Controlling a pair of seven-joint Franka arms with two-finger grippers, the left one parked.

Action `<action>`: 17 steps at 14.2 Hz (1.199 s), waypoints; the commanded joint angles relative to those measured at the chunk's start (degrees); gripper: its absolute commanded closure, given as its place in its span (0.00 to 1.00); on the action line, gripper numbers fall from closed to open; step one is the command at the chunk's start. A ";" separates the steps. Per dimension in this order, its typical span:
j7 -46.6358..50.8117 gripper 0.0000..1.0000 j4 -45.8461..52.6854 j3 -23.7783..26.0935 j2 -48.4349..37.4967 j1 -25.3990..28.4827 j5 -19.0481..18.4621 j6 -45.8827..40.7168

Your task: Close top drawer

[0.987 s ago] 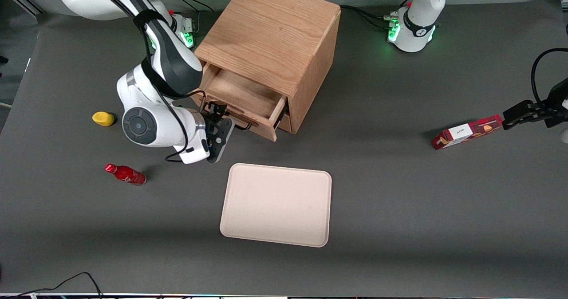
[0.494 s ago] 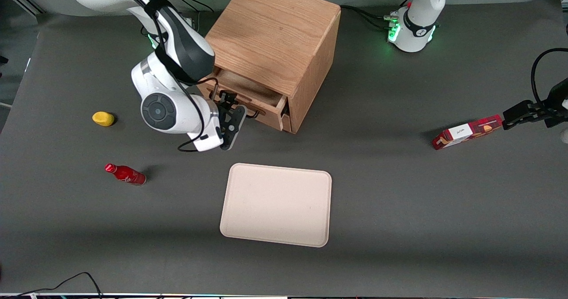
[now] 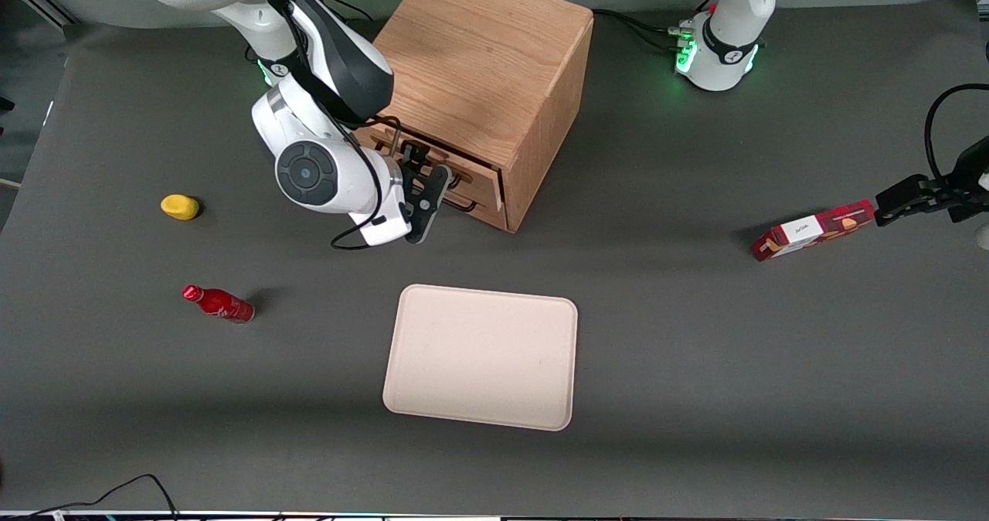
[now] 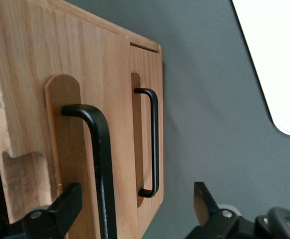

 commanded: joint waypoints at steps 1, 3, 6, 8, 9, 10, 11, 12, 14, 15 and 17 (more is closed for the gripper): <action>1.74 0.00 -1.65 0.62 -1.41 0.57 -0.14 0.96; 2.09 0.00 -2.53 0.80 -1.76 0.92 -0.14 1.75; 2.09 0.00 -2.97 0.97 -2.11 1.01 -0.14 2.10; 2.18 0.00 -2.97 1.15 -2.11 1.19 -0.06 2.10; 2.70 0.00 -2.97 1.15 -2.11 1.19 -0.14 2.10; 2.88 0.00 -2.89 1.23 -2.11 1.19 -0.14 2.10; 2.88 0.00 -2.89 1.15 -2.11 1.19 -0.06 2.10; 2.88 0.00 -2.54 1.15 -1.94 1.10 -0.05 2.10; 2.45 0.00 -1.58 0.62 -2.02 0.40 0.03 2.01; 2.27 0.00 -0.09 0.27 -1.94 0.05 0.12 1.75; 2.27 0.00 2.38 0.18 -1.76 -2.57 0.73 1.31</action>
